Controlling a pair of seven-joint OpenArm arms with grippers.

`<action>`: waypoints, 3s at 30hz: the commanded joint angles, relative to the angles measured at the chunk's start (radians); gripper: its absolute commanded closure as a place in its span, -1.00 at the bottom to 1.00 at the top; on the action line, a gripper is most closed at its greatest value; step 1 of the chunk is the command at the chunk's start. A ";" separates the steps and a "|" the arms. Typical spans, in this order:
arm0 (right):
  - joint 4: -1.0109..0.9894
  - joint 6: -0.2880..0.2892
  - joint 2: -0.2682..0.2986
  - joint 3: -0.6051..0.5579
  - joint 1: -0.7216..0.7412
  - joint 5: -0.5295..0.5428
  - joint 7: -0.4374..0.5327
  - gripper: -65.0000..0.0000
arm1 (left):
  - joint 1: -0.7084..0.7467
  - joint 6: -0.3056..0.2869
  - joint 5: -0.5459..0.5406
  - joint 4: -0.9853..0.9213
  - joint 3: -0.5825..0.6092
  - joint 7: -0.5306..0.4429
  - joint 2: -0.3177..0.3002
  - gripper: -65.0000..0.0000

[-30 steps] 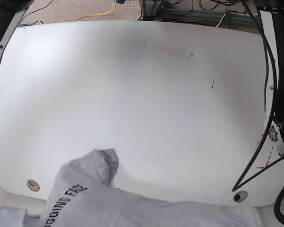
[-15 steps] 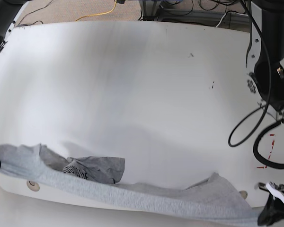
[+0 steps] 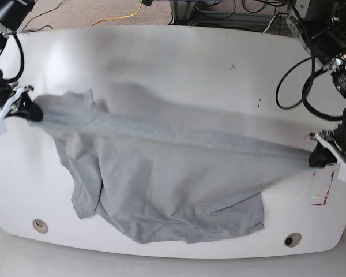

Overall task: Layout the t-shirt on the table in an organized manner, then fold the t-shirt properly
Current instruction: 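Lay the t-shirt down flat, dragging the held edge with both grippers, then open both grippers to release the t-shirt edge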

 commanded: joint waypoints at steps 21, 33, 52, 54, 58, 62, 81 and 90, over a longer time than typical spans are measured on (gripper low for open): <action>0.139 -0.001 -0.171 0.018 -0.407 0.000 0.037 1.00 | 0.606 0.006 -0.030 0.017 -0.218 -0.032 -0.098 0.99; 0.141 -0.001 -0.171 0.020 -0.368 0.002 0.034 1.00 | 0.583 0.006 -0.032 0.017 -0.274 -0.032 -0.104 0.99; 0.138 -0.001 -0.208 0.015 -0.364 0.002 0.033 1.00 | 0.575 0.006 -0.030 0.013 -0.271 -0.032 -0.104 0.99; 0.138 -0.001 -0.211 0.015 -0.379 0.002 0.033 1.00 | 0.577 0.006 -0.030 0.013 -0.274 -0.032 -0.104 0.99; 0.141 -0.001 -0.231 0.015 -0.407 0.002 0.033 1.00 | 0.595 0.006 -0.030 0.015 -0.276 -0.032 -0.106 0.99; 0.139 -0.001 -0.240 0.015 -0.427 0.002 0.033 1.00 | 0.603 0.005 -0.030 0.015 -0.276 -0.032 -0.117 0.99; 0.141 -0.001 -0.269 0.021 -0.442 0.000 0.034 0.85 | 0.652 0.002 -0.032 0.017 -0.274 -0.032 -0.120 0.97; 0.141 -0.001 -0.269 0.023 -0.442 0.000 0.036 -0.13 | 0.652 0.002 -0.033 0.017 -0.270 -0.032 -0.133 0.55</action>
